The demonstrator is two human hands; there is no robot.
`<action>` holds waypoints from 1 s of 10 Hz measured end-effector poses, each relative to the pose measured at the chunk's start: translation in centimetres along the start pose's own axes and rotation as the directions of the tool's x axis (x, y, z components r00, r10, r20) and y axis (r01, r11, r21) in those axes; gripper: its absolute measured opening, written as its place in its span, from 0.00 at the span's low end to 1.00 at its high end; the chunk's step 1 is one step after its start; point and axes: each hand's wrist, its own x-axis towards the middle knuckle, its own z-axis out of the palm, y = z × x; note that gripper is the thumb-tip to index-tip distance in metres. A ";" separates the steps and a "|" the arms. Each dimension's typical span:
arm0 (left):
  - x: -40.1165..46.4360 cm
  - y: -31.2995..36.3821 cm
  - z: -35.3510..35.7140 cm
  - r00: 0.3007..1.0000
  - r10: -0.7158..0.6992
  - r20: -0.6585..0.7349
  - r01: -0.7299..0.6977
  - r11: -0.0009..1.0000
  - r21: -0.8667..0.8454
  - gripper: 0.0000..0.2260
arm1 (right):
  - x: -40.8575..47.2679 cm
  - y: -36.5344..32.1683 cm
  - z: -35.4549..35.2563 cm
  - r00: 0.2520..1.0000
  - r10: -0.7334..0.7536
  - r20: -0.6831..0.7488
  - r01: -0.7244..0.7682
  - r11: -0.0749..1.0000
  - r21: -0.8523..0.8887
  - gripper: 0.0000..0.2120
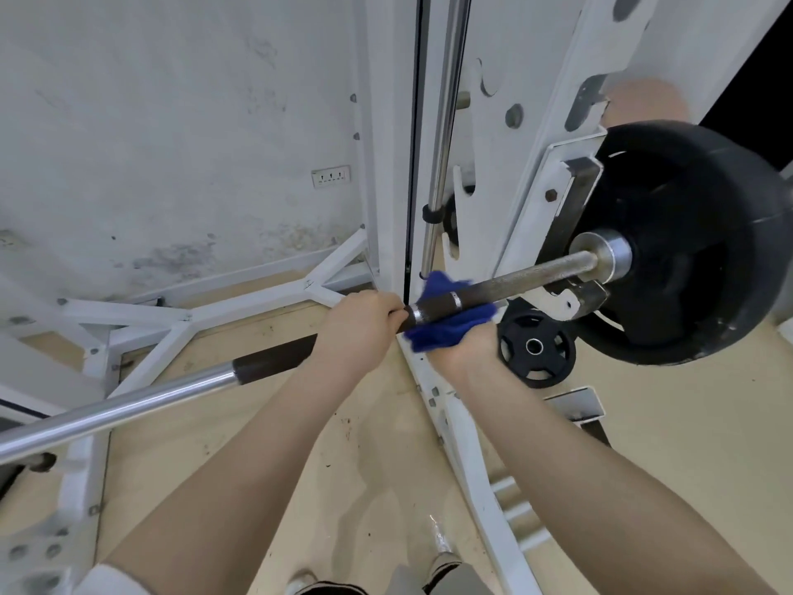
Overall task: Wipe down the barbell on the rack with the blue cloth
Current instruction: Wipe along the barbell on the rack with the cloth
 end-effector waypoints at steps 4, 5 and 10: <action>-4.1 -6.8 -3.9 0.987 -0.127 -0.098 0.098 0.961 -0.259 0.13 | -2.9 10.1 2.5 0.978 -0.175 -0.110 0.126 0.926 -0.357 0.08; -4.3 -7.5 -4.0 0.989 -0.127 -0.078 0.095 0.939 -0.330 0.13 | -4.2 13.4 3.1 0.990 0.097 0.101 -0.087 0.992 -0.092 0.22; 0.2 2.0 2.1 0.955 0.288 -0.073 -0.289 0.957 -0.013 0.14 | -7.7 -7.1 -3.2 0.820 -0.441 -0.365 0.455 0.889 -0.052 0.14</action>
